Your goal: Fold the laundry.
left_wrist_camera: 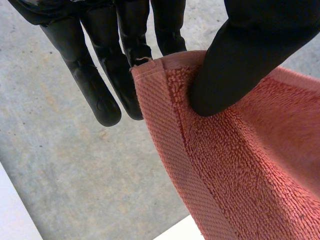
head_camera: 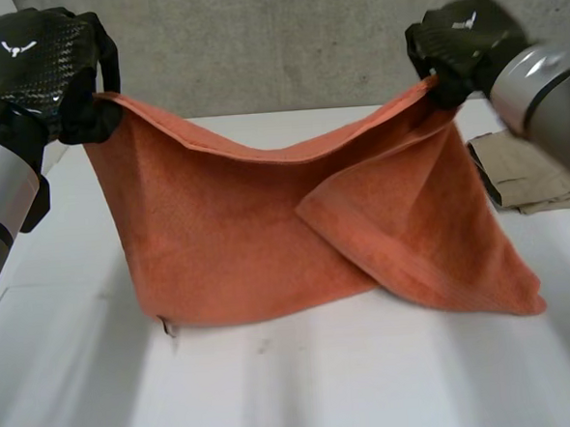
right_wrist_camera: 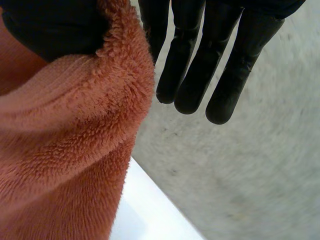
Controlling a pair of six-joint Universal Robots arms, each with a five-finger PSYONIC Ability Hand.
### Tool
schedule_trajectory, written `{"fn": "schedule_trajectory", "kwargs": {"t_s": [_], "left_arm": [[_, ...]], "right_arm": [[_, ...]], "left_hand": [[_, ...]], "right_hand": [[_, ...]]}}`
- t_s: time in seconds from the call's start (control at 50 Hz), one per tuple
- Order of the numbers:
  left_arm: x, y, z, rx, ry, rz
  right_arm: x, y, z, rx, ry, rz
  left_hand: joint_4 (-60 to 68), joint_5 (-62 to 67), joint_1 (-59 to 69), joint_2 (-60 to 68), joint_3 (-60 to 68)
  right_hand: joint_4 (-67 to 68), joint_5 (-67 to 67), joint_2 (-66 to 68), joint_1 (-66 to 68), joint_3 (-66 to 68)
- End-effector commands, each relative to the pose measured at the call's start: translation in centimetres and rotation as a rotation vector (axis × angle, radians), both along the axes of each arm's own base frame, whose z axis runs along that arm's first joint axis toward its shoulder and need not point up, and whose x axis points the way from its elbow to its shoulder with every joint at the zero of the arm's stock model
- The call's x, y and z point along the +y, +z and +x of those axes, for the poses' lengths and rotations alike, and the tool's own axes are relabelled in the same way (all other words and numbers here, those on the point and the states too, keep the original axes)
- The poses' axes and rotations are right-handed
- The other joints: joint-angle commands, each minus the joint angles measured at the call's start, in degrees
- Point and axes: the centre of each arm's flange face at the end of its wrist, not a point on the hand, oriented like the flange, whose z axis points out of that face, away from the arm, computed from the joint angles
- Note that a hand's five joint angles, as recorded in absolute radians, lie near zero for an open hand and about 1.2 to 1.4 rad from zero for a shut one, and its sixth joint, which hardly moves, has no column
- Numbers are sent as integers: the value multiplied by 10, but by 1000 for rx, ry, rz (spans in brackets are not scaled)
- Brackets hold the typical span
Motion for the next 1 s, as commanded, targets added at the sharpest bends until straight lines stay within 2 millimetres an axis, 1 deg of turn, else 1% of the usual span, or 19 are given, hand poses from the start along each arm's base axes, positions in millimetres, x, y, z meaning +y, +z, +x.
{"fn": "schedule_trajectory", "kwargs": {"t_s": [0.02, 0.06, 0.14, 0.2, 0.28, 0.36, 0.38, 0.44, 0.46, 0.52, 0.54, 0.6, 0.66, 0.74, 0.8, 0.82, 0.88, 0.9, 1.0], "left_arm": [[-9, -10, 3, -17, 15, 28], [-13, -19, 1, -27, 15, 53], [-33, -63, -7, -98, 15, 179], [-52, -96, -15, -180, 18, 244], [-82, -112, -28, -243, 22, 200], [-111, -85, -42, -231, 44, 3], [-121, -63, -46, -200, 62, -121], [-132, -24, -46, -116, 98, -321], [-134, -2, -47, -58, 118, -446], [-126, 37, -43, 30, 150, -631], [-115, 63, -39, 82, 162, -740], [-102, 79, -38, 108, 158, -789], [-100, 65, -39, 74, 143, -714], [-100, 23, -37, -1, 126, -551], [-91, -1, -29, -50, 123, -450], [-85, -17, -25, -79, 120, -394], [-81, -40, -17, -117, 125, -316], [-79, -56, -10, -141, 133, -264], [-65, -87, -2, -183, 125, -166]], "right_arm": [[45, 21, -12, 335, 50, 109], [50, 13, -13, 387, 72, 166], [50, -15, -12, 463, 118, 268], [40, -36, -9, 487, 116, 296], [12, -55, -2, 512, 69, 264], [-25, -39, 11, 470, -61, 54], [-38, -21, 18, 419, -111, -70], [-52, 12, 28, 318, -162, -275], [-55, 39, 33, 240, -180, -421], [-54, 70, 37, 148, -189, -575], [-49, 91, 36, 102, -191, -669], [-34, 116, 37, 69, -141, -768], [-27, 118, 37, 83, -97, -758], [-18, 91, 38, 180, 12, -578], [-8, 54, 39, 277, 129, -355], [-1, 27, 39, 337, 191, -213], [15, -19, 39, 453, 304, 6], [20, -30, 38, 489, 330, 52], [44, -92, 28, 677, 450, 232]], "left_hand": [[112, 143, 143, 114, 116], [112, 143, 143, 114, 116], [112, 143, 143, 114, 116], [112, 143, 143, 114, 116], [112, 143, 143, 114, 116], [112, 143, 143, 114, 116], [112, 143, 143, 114, 116], [112, 143, 143, 114, 116], [112, 143, 143, 114, 116], [112, 143, 143, 114, 116], [112, 143, 143, 114, 116], [112, 143, 143, 114, 116], [112, 143, 143, 114, 116], [112, 143, 143, 114, 116], [112, 143, 143, 114, 116], [112, 143, 143, 114, 116], [112, 143, 143, 114, 116], [112, 143, 143, 114, 116], [112, 143, 143, 114, 116]], "right_hand": [[118, 138, 129, 234, 124], [118, 138, 129, 234, 124], [118, 138, 129, 234, 124], [118, 138, 129, 234, 124], [118, 138, 129, 234, 124], [118, 138, 129, 234, 124], [118, 138, 129, 234, 124], [118, 138, 129, 234, 124], [118, 138, 129, 234, 124], [118, 138, 129, 234, 124], [118, 138, 129, 234, 124], [118, 138, 129, 234, 124], [118, 138, 129, 234, 124], [118, 138, 129, 234, 124], [118, 138, 129, 234, 124], [118, 138, 129, 234, 124], [118, 138, 129, 234, 124], [118, 138, 129, 234, 124], [118, 138, 129, 234, 124]]}}
